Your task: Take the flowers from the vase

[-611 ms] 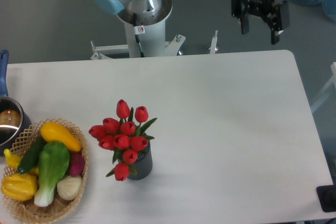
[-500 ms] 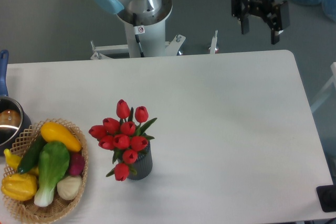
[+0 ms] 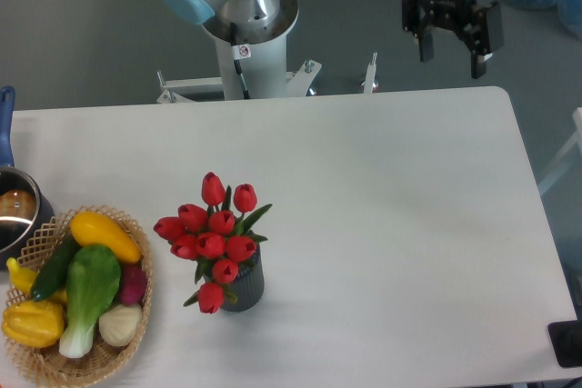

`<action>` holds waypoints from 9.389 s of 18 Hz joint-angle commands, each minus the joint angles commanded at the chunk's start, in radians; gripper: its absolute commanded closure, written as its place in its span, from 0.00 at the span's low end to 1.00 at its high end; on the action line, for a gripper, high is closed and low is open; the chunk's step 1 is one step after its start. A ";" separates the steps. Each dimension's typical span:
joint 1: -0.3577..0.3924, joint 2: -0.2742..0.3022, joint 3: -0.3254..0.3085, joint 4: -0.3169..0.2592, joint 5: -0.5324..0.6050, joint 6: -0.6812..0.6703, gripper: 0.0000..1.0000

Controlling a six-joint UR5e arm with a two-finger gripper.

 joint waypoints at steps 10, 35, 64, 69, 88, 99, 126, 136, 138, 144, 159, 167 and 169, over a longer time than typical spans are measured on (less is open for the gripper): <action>-0.002 -0.003 -0.008 -0.002 -0.147 -0.319 0.00; -0.127 -0.087 -0.118 0.003 -0.367 -0.439 0.00; -0.258 -0.307 -0.091 0.095 -0.718 -0.440 0.00; -0.278 -0.319 -0.080 0.113 -0.718 -0.442 0.00; -0.347 -0.405 -0.023 0.176 -0.738 -0.442 0.00; -0.360 -0.413 -0.022 0.176 -0.742 -0.437 0.00; -0.393 -0.408 -0.031 0.175 -0.747 -0.448 0.21; -0.393 -0.405 -0.028 0.175 -0.747 -0.453 0.43; -0.393 -0.405 -0.028 0.175 -0.747 -0.453 0.48; -0.391 -0.408 -0.022 0.175 -0.747 -0.460 0.52; -0.376 -0.408 -0.018 0.175 -0.801 -0.476 0.59; -0.356 -0.379 -0.015 0.175 -0.862 -0.517 0.60; -0.344 -0.370 -0.015 0.175 -0.893 -0.531 0.59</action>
